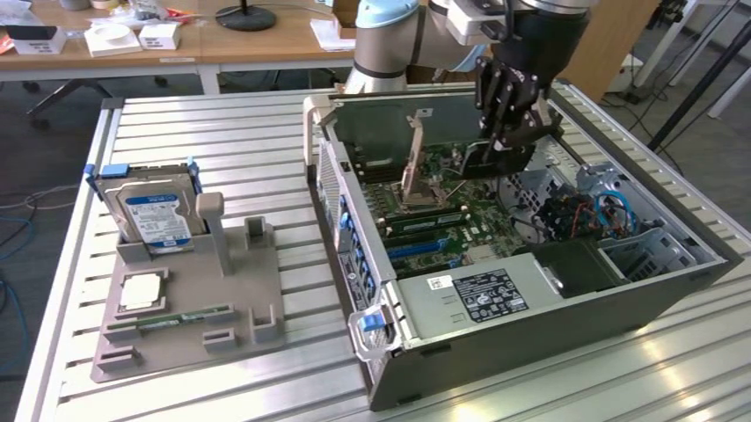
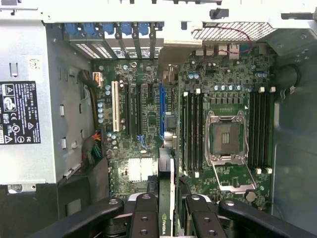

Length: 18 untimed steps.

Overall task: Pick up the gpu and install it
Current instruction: 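Insert the gpu into the slot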

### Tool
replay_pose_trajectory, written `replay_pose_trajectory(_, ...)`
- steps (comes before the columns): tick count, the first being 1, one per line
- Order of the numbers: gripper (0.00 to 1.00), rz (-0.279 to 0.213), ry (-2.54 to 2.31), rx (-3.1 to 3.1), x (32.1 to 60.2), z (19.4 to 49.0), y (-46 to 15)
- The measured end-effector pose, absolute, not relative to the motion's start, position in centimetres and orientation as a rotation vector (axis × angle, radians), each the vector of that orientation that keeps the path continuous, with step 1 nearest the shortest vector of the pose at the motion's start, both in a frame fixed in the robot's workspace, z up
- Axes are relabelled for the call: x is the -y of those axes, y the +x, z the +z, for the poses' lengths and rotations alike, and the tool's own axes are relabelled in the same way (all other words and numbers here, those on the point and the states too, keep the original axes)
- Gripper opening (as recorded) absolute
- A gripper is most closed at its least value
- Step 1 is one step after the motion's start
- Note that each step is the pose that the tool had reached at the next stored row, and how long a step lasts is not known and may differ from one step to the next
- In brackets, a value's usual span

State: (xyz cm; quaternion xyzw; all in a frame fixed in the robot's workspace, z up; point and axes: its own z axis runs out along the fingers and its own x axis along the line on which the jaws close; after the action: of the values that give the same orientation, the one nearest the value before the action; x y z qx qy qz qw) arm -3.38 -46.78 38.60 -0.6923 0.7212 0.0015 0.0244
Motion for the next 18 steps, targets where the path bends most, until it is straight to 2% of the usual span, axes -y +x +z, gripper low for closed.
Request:
replay_pose_trajectory(13, 0.26, 0.005, -2.142, -2.232, 46.8, 37.4, -3.4)
replay_pose_trajectory(18, 0.26, 0.046, -2.160, -2.252, 46.8, 37.4, -2.9)
